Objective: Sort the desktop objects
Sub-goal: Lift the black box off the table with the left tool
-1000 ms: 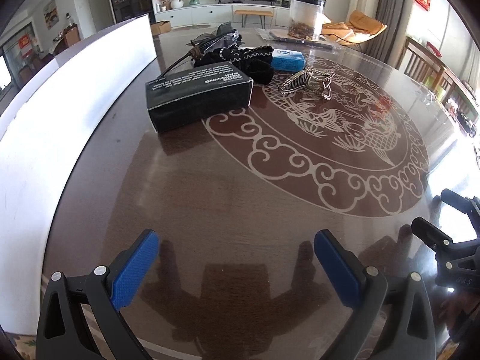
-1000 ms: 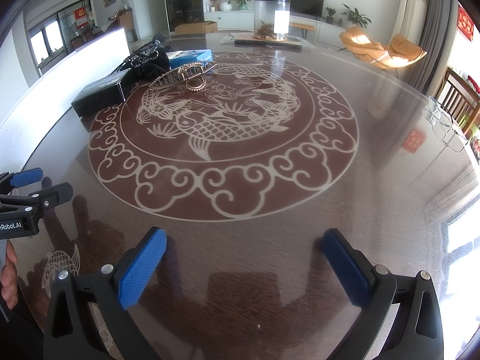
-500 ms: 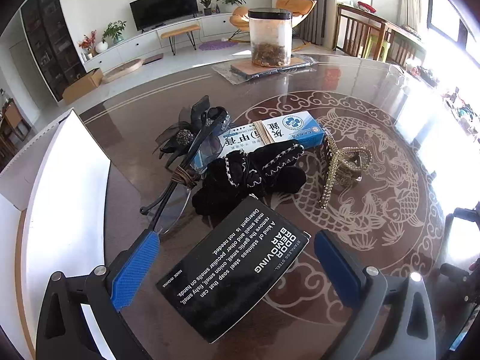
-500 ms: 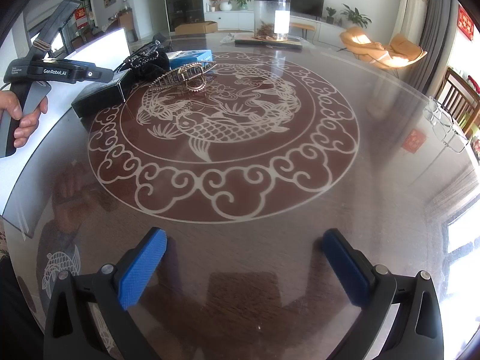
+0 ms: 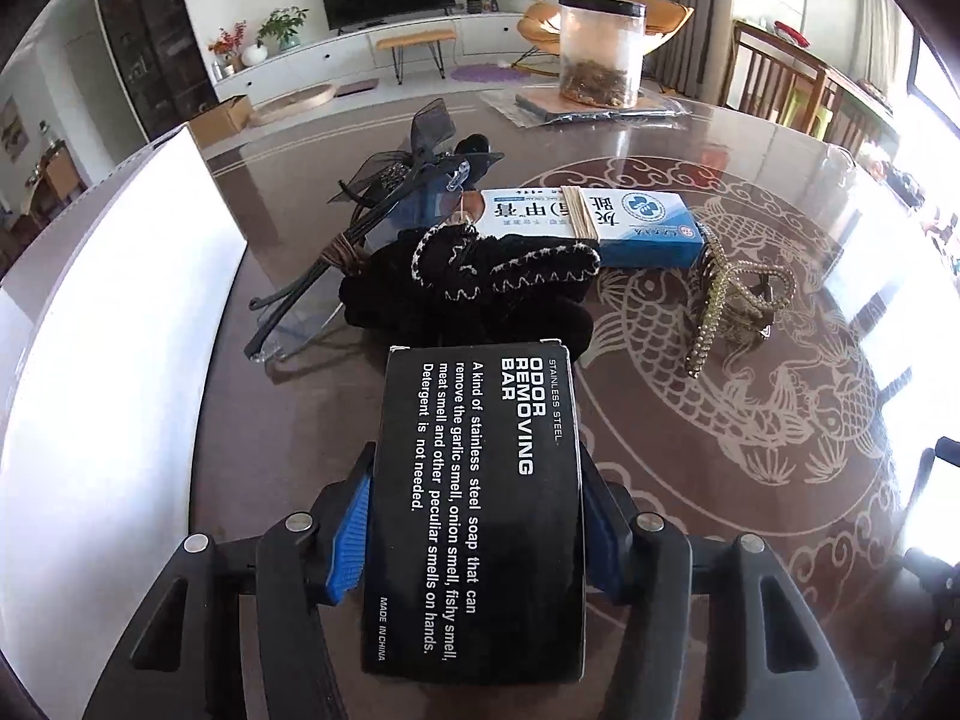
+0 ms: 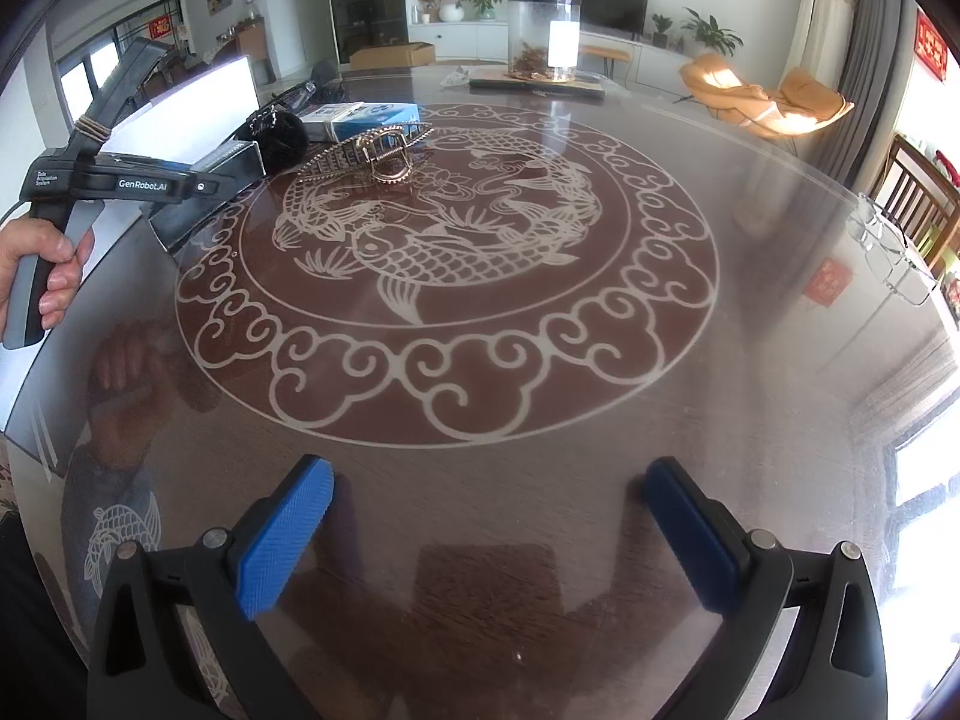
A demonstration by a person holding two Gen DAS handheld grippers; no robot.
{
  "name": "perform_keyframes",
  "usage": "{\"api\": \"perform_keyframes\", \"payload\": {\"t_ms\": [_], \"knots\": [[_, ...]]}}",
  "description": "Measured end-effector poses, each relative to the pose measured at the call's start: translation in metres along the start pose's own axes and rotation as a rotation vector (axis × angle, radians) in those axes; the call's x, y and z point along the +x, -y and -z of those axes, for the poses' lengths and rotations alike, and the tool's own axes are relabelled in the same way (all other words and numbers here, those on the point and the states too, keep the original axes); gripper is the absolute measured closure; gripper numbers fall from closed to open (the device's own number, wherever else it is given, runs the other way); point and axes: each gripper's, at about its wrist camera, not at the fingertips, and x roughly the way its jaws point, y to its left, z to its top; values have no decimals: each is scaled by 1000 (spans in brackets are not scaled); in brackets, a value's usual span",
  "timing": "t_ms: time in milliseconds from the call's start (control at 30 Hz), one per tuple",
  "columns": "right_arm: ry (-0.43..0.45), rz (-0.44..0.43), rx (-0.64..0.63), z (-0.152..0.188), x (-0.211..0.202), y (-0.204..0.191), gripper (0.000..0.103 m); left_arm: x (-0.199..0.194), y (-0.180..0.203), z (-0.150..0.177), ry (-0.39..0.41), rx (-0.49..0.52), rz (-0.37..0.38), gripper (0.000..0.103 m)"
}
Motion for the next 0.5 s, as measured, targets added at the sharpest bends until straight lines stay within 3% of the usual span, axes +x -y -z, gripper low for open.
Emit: {"api": "perform_keyframes", "payload": {"t_ms": [100,233,367,500], "knots": [[0,0,0,0,0,0,0,-18,6,32,19,-136,-38,45],[0,0,0,0,0,0,0,-48,27,79,28,-237,-73,45],[0,0,0,0,0,0,0,-65,40,108,49,-270,-79,45],[0,0,0,0,0,0,0,-59,42,107,31,-273,-91,41]]}}
